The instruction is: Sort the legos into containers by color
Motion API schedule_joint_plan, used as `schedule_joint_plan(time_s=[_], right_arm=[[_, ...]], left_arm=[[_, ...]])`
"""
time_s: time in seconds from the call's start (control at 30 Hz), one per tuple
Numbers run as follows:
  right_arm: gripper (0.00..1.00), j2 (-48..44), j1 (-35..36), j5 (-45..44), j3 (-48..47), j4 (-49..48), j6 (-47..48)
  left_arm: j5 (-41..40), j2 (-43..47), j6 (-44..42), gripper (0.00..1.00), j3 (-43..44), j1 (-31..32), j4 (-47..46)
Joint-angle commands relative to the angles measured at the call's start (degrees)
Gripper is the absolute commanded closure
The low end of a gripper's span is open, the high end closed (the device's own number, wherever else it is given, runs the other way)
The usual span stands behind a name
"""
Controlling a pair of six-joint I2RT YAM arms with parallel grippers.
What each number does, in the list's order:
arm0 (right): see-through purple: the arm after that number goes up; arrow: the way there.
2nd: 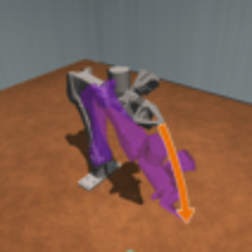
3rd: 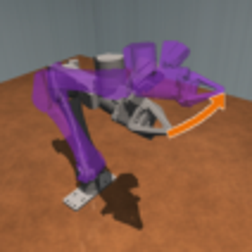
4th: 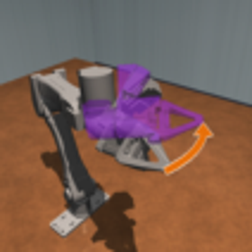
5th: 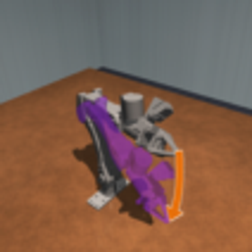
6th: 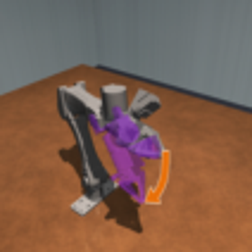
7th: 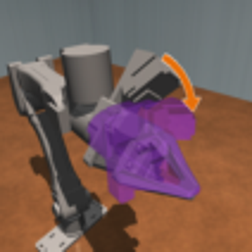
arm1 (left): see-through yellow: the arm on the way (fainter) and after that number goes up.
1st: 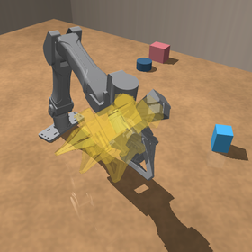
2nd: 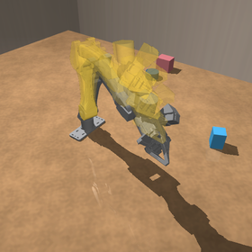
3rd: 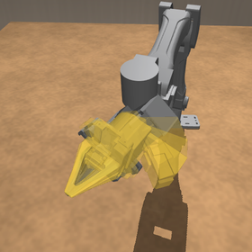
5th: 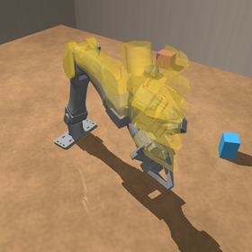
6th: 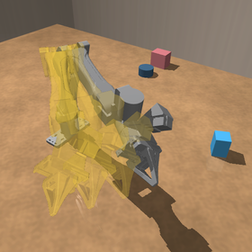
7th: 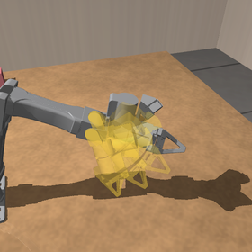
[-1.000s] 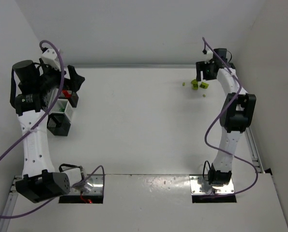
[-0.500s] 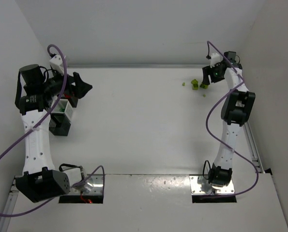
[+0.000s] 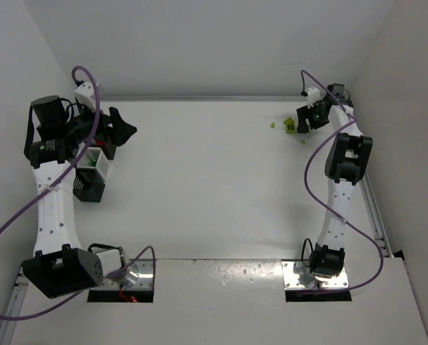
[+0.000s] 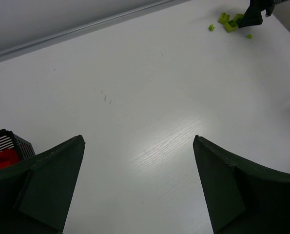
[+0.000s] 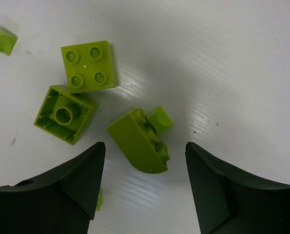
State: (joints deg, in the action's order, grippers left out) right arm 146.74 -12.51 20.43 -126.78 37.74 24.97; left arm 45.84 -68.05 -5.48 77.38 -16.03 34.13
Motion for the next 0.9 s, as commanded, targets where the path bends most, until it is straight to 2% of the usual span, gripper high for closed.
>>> schedule_joint_plan(time_s=[0.0,0.17,0.23,0.33,0.37,0.5,0.53,0.6,0.63,0.67,0.77,0.87], right_arm=[[0.33,0.66,0.12,0.75,-3.21,-2.40,1.66],[0.47,1.89,0.12,2.42,-3.82,-2.93,1.66],[0.57,1.89,0.12,3.04,-3.82,-1.62,2.36],[0.76,-0.21,0.12,4.18,-0.33,-1.09,3.59],[0.86,-3.36,0.12,5.40,1.61,-1.87,3.59],[0.89,-12.85,0.12,10.94,13.11,-1.53,5.96],[0.89,-19.23,0.12,12.34,18.27,-0.74,7.71],[0.89,-26.64,1.08,16.21,24.27,1.28,9.65],[0.89,-30.51,1.96,18.84,30.30,2.24,11.66],[0.89,-38.03,2.75,20.60,35.32,3.73,12.37],[0.89,-49.22,6.60,26.84,39.85,8.38,12.38],[0.90,-54.52,11.26,31.94,44.76,9.02,7.83]], left_arm=[[0.30,0.29,0.38,0.00,-0.57,0.39,-0.99],[-0.84,0.29,0.38,0.00,-0.57,0.39,-0.99],[-1.54,0.29,0.38,0.00,-0.57,0.39,-0.99],[-2.77,0.82,0.38,0.00,-1.97,0.91,-0.99],[-2.78,0.82,1.07,0.00,-1.97,0.91,-0.99],[-3.31,1.52,2.39,0.00,-3.29,0.91,-0.99],[-2.26,2.39,2.40,0.00,-3.81,0.91,-1.52],[2.37,3.45,2.93,0.00,-5.92,0.91,-1.52],[4.23,4.32,3.54,0.00,-6.89,0.91,-1.52],[7.91,4.33,3.54,0.00,-9.16,2.22,-1.52],[10.40,5.56,6.25,0.00,-13.90,5.81,-1.52],[11.11,5.56,12.99,0.00,-18.39,9.25,-4.32]])
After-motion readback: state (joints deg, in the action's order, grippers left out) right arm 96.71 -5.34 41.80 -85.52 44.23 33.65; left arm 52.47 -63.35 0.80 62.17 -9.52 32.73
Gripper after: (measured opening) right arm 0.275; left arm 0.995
